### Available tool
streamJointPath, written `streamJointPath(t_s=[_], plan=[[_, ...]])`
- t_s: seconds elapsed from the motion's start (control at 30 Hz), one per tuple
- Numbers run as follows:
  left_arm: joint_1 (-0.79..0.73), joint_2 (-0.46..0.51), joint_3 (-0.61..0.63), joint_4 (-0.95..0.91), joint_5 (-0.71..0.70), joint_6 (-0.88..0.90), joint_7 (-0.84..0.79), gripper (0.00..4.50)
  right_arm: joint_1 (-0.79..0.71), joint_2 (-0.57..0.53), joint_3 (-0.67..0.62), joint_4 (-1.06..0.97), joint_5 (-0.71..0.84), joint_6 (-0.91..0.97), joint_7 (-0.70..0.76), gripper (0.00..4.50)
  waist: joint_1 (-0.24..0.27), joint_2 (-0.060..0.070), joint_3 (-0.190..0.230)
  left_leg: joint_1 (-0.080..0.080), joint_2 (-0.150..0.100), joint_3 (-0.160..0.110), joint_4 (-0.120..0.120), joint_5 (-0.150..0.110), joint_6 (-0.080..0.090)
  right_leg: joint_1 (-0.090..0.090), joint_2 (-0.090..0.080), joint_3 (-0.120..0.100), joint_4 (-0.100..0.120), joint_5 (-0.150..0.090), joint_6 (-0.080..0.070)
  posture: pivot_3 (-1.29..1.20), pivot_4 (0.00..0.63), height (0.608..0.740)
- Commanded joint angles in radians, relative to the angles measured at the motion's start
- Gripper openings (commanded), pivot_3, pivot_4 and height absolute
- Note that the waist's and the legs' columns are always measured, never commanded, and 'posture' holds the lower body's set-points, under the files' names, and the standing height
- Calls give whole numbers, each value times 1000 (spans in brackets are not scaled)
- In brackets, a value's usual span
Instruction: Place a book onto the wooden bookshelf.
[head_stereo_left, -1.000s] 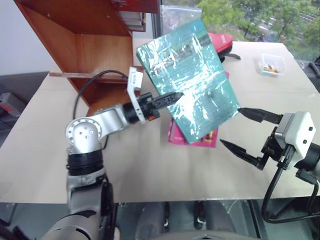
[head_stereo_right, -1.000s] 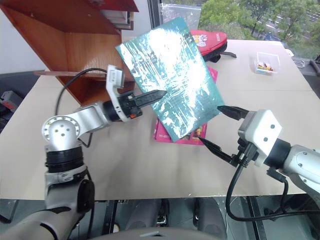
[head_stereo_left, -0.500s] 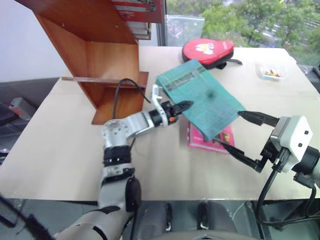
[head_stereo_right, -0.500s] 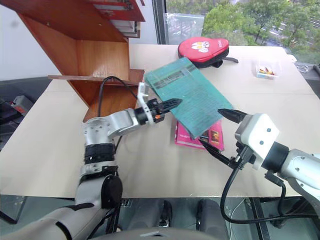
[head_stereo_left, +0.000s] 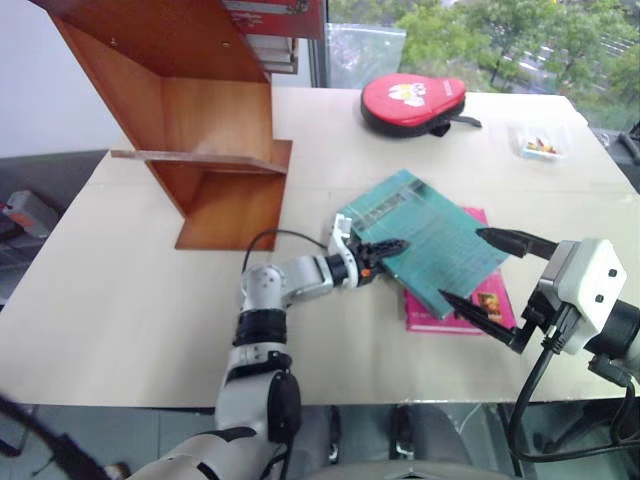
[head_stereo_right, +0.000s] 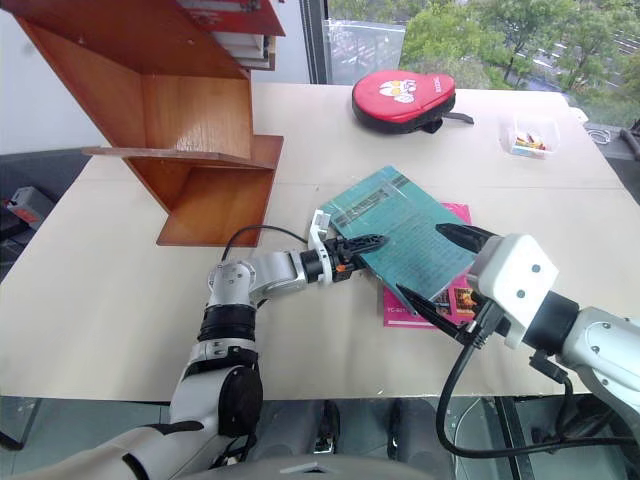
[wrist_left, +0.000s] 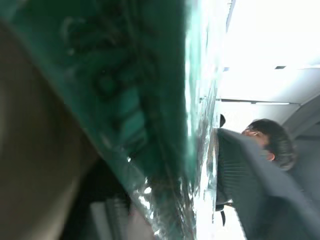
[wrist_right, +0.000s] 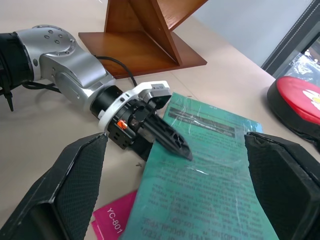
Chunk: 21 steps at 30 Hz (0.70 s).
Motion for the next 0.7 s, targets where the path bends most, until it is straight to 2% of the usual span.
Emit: streamJointPath(t_s=[0.03,0.2,0.7], plan=[[17,12,33,-64,-19,-1,4,2954,-15,6,-20,-21,2,-3,8,4500,0,0,0,0,0,0,0,0,0,0,0,0,0,0,0,0,150,740],[42,7,73,-88,-22,-18,22,2954,-30,11,-7,-13,-5,1,14,4500,3,0,1,-1,0,-1,0,0,0,0,-1,-1,0,0,0,0,150,740],[-17,-141,108,-10,-63,-46,98,2954,-34,9,-41,-18,6,24,35,4500,6,0,1,-6,-4,-8,0,0,0,0,-4,-9,-2,-1,2,0,150,740]])
